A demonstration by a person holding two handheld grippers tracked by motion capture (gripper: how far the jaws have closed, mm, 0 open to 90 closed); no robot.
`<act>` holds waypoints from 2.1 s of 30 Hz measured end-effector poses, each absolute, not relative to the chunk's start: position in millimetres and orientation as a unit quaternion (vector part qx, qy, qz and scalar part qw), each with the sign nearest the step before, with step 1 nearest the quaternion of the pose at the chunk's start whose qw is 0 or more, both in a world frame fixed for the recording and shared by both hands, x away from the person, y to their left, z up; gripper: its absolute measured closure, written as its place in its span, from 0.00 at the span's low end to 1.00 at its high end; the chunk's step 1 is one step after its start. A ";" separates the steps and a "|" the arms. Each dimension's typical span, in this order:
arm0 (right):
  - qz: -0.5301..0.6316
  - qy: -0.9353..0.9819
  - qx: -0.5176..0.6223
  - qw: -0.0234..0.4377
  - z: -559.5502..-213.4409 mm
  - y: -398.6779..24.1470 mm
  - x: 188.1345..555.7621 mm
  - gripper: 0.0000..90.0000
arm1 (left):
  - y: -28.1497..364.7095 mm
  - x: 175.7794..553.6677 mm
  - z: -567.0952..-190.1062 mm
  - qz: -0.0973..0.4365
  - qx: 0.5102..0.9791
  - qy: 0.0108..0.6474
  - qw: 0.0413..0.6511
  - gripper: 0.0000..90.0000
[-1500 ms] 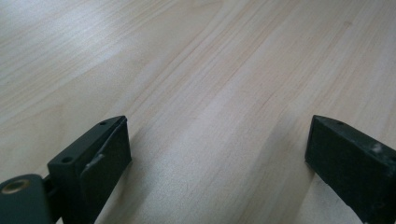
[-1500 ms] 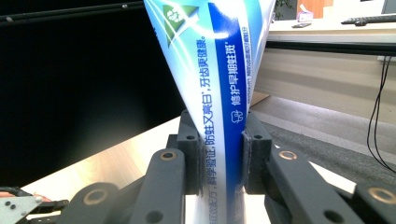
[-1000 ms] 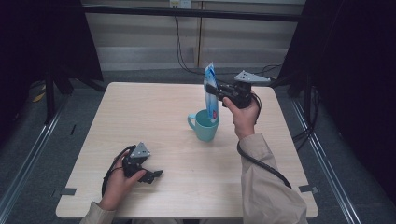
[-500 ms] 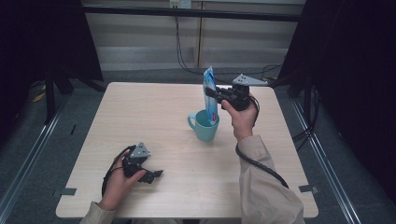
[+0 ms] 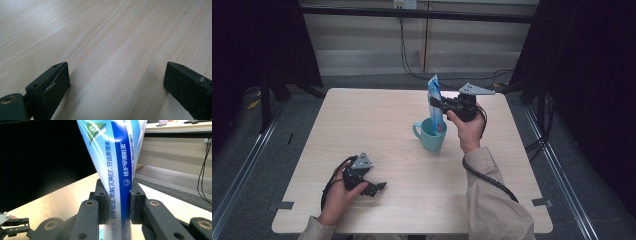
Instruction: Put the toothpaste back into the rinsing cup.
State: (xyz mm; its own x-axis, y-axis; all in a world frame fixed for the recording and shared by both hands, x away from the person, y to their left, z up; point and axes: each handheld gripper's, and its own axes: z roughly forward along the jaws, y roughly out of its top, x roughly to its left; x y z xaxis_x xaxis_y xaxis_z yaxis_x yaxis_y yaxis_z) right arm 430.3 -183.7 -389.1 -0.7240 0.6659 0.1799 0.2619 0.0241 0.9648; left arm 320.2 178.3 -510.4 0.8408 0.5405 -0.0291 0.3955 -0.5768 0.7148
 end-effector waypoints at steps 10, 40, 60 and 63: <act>0.611 0.699 0.335 0.161 -399.9 -181.1 430.8 0.82 | 178.4 320.3 -510.3 0.097 0.883 0.264 0.375 0.07; 0.594 0.709 0.344 0.160 -424.3 -179.6 427.1 0.81 | 178.9 320.7 -510.0 0.097 0.886 0.260 0.372 0.07; 0.591 0.714 0.342 0.157 -433.6 -177.8 424.3 0.81 | 178.9 320.7 -510.0 0.097 0.886 0.260 0.372 0.07; 0.589 0.715 0.343 0.157 -434.7 -177.9 423.7 0.81 | 179.0 320.8 -509.9 0.097 0.886 0.260 0.371 0.07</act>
State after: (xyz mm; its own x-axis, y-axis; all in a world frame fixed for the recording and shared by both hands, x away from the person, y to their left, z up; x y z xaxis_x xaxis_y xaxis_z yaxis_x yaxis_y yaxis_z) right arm 423.7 -177.9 -434.7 -0.7151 0.6756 0.1795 0.3060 0.0716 0.9493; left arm 320.8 179.0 -509.9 0.8464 0.5322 -0.0205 0.3877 -0.5893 0.7088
